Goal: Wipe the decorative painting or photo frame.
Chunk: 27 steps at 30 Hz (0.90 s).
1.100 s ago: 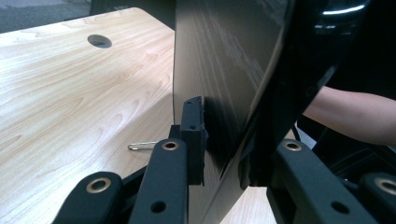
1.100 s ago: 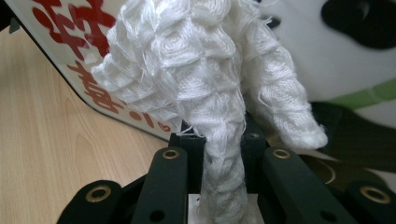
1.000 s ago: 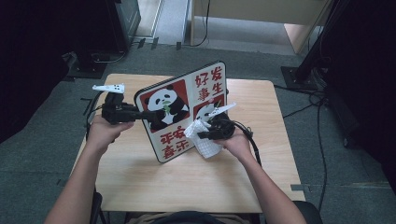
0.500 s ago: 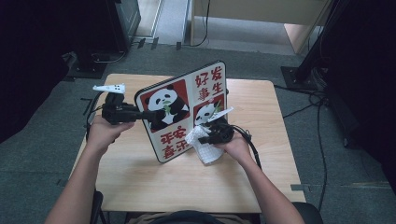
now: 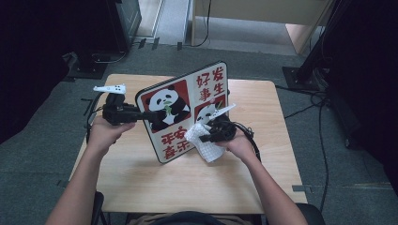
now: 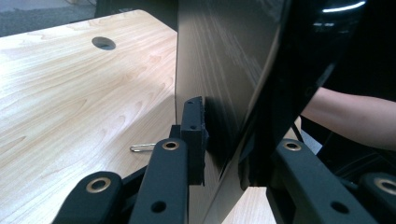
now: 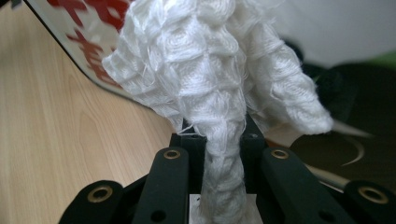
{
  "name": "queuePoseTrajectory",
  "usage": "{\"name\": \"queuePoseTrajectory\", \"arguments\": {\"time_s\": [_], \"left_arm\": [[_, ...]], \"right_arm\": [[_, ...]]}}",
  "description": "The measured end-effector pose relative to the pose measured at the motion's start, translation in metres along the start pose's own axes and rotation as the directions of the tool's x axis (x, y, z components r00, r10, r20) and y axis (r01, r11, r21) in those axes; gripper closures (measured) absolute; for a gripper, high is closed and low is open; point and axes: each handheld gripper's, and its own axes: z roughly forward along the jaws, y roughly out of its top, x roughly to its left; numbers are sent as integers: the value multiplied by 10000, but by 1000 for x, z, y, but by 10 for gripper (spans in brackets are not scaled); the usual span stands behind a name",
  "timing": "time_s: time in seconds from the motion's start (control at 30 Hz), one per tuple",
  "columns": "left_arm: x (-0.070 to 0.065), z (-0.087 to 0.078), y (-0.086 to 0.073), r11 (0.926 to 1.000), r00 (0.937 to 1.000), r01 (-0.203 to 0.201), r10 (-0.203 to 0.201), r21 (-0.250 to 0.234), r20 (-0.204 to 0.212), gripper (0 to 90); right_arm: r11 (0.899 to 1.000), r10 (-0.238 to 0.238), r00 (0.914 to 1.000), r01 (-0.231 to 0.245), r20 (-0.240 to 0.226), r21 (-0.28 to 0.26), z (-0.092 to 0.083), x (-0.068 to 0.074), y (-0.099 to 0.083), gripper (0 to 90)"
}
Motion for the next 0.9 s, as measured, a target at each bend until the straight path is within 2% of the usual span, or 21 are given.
{"name": "queuePoseTrajectory", "arguments": {"time_s": [0.13, 0.23, 0.3, 0.43, 0.53, 0.8, 0.9], "left_arm": [[0, -1, 0, 10000, 10000, 29, -29, 34, 11, 749], [0, -1, 0, 10000, 10000, 35, -35, 27, 9, 748], [0, 0, 0, 10000, 10000, 22, -22, -4, 14, 749], [0, 0, -1, 10000, 10000, 42, -42, -29, 14, 748], [-1, -1, -1, 10000, 10000, -8, 8, 15, -26, 748], [-1, -1, -1, 10000, 10000, 48, -48, 27, -35, 749], [-2, -1, -1, 10000, 10000, 36, -36, 35, -26, 748]], "right_arm": [[9997, 77, 9998, -82, -180, -247, -5, 5, 7, 789], [9993, -221, 9997, 218, -91, -300, -12, 15, 18, 789], [9989, -281, 9996, 278, -86, -369, -14, 16, 21, 788], [9985, 34, 10000, -32, 39, -555, -28, 21, 33, 788], [9972, -37, 9999, 45, 102, -741, -38, 26, 41, 789], [9878, -564, 9980, 601, 299, -1438, -67, 48, 72, 788], [9863, -773, 9960, 830, 453, -1429, -76, 53, 86, 788]]}}
